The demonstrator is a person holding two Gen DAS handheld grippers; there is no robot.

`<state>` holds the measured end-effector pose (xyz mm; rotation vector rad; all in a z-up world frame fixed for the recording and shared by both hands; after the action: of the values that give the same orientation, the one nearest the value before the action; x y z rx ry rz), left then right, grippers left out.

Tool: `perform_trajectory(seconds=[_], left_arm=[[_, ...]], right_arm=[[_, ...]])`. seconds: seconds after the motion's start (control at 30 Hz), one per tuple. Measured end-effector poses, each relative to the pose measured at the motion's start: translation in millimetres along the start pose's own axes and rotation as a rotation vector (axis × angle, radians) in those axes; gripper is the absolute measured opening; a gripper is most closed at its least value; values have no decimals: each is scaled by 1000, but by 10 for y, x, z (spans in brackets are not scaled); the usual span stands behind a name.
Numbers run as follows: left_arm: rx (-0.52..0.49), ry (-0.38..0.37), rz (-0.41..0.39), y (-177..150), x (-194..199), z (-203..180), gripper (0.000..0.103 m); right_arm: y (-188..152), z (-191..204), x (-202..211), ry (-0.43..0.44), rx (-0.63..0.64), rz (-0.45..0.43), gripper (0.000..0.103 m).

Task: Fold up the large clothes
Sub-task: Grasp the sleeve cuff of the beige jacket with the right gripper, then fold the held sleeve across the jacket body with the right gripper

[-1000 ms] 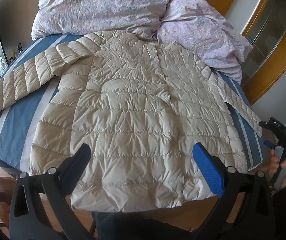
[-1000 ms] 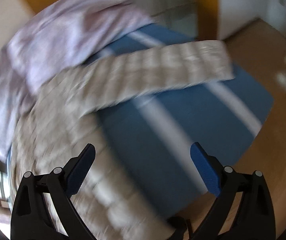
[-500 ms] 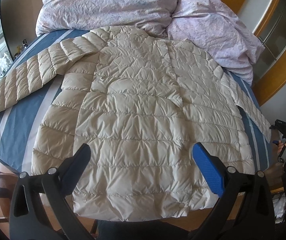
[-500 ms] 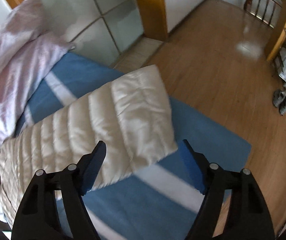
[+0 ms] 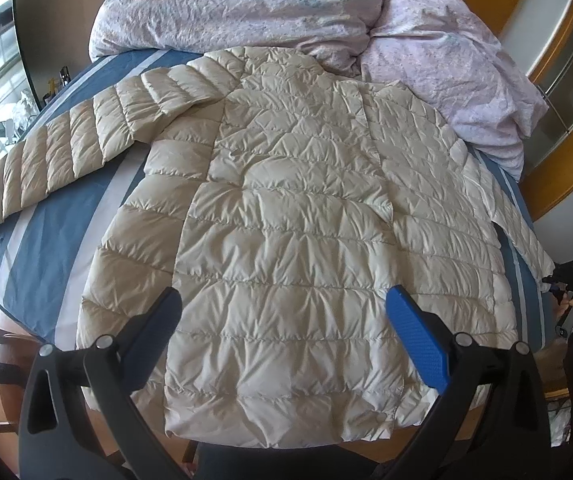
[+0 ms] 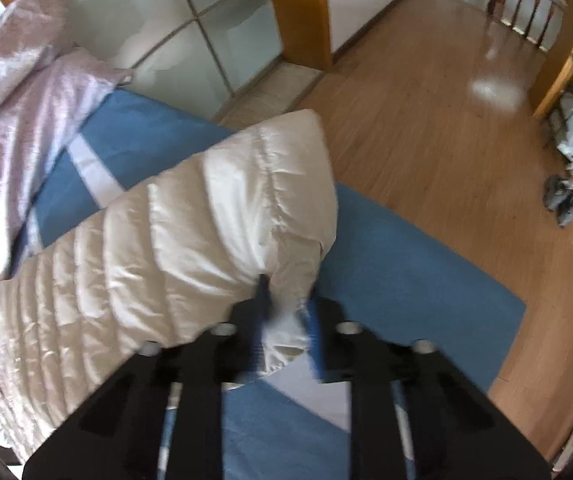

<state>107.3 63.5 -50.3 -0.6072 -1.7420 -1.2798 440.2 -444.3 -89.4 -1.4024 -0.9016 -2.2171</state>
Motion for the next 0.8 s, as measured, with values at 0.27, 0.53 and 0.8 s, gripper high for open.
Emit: perform_trajectory(seconds=[0.27, 0.53, 0.8], left_arm=[[1, -14, -6, 59, -42, 130, 101], [10, 5, -38, 194, -21, 416, 101], [60, -1, -45, 191, -60, 775, 101]], right_arm=[[-176, 450, 512, 67, 112, -137, 8], [-834, 1351, 979, 249, 297, -92, 8], [-2171, 2618, 1087, 385, 565, 73, 8]])
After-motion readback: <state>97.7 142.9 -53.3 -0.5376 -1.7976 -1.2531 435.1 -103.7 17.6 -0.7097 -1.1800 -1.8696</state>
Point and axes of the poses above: each gripper's, at about its wrist camera, not at the fingertips, and x roughly against the way its jaws point, z to its left, y to its top, the point moved 2 cm from there along -x, roughly the way its jaws point, and after that the axes turned 14 degrees about -x, right-handed, at the moved point
